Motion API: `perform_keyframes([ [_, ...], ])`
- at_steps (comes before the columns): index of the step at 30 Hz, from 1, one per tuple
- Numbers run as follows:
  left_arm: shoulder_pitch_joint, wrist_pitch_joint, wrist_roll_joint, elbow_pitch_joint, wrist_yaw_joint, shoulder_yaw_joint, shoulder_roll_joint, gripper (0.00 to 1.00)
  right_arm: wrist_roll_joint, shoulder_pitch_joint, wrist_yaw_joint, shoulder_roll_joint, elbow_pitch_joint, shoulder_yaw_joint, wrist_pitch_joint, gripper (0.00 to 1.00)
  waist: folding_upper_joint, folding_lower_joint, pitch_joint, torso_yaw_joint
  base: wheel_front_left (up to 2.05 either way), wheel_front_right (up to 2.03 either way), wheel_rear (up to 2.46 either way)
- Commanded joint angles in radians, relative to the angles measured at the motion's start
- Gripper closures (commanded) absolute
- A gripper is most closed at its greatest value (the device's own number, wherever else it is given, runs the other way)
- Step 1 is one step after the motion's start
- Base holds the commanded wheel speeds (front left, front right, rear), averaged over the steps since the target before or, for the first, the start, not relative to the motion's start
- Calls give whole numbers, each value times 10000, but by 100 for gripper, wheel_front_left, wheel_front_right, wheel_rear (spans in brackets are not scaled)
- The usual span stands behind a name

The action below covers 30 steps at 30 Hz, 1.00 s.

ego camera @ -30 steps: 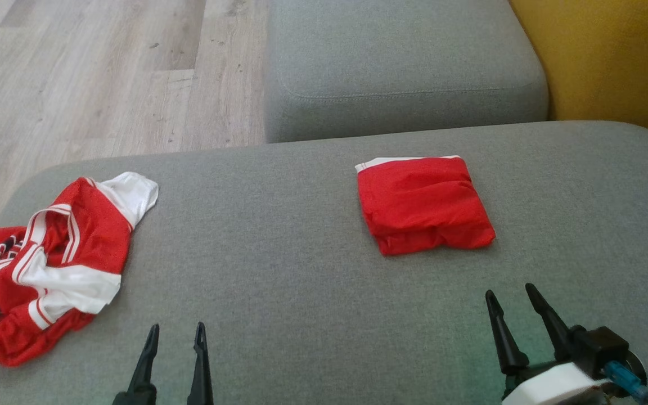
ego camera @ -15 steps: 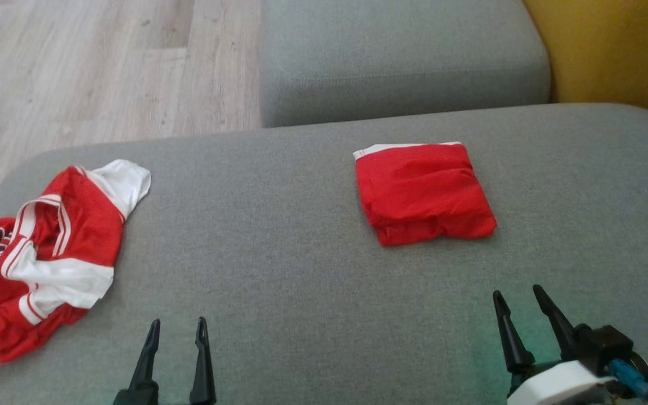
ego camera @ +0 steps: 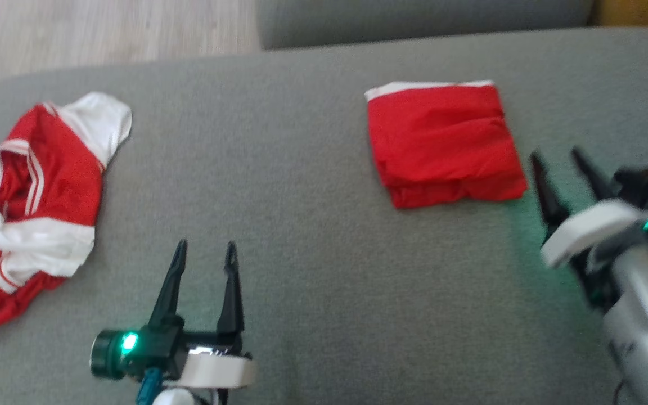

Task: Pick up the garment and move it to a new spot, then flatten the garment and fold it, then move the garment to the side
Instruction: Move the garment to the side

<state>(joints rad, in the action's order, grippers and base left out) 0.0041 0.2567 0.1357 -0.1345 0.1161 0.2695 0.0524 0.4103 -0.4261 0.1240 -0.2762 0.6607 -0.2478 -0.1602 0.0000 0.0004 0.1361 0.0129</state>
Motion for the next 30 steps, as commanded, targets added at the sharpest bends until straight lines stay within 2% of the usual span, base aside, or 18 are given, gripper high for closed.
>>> perform_keyframes([
  [1,-365,51,60,339,78,-180,-22,0,128,-344,67,-272,-128,-253,62,0,0,-4,531,216,0,0,0],
  [6,-935,51,188,323,278,339,-22,0,1100,-1869,67,-953,962,-894,821,0,0,-4,1210,555,0,0,0],
  [12,-1267,51,318,274,439,577,-22,0,2457,-2355,67,-875,1693,-1868,1913,0,0,-4,1581,724,0,0,0],
  [13,-1302,51,332,276,468,596,-22,0,2681,-2367,67,-867,1722,-2067,2109,12,0,-4,1623,720,0,0,0],
  [14,-1335,51,342,276,496,605,-22,0,2857,-2391,67,-893,1726,-2223,2183,62,0,-4,1661,704,0,0,0],
  [15,-1369,51,350,271,521,607,-22,0,3024,-2416,67,-932,1692,-2372,2182,100,0,-4,1698,679,0,0,0],
  [18,-1437,51,324,285,567,557,-22,0,3527,-2498,67,-1130,1515,-2654,2002,100,0,-4,1831,480,0,0,0],
  [21,-1506,51,239,307,537,450,-22,0,3698,-2652,67,-1699,1328,-3008,1859,100,0,-4,2087,131,0,0,0],
  [26,-1852,51,6,351,403,279,-22,0,3658,-3058,67,-3175,1240,-3387,1751,100,0,-4,2860,-547,0,0,0],
  [30,-2391,51,-239,317,234,282,-22,0,3552,-3357,67,-4487,1442,-3317,1600,100,0,-4,3611,-982,0,0,0],
])
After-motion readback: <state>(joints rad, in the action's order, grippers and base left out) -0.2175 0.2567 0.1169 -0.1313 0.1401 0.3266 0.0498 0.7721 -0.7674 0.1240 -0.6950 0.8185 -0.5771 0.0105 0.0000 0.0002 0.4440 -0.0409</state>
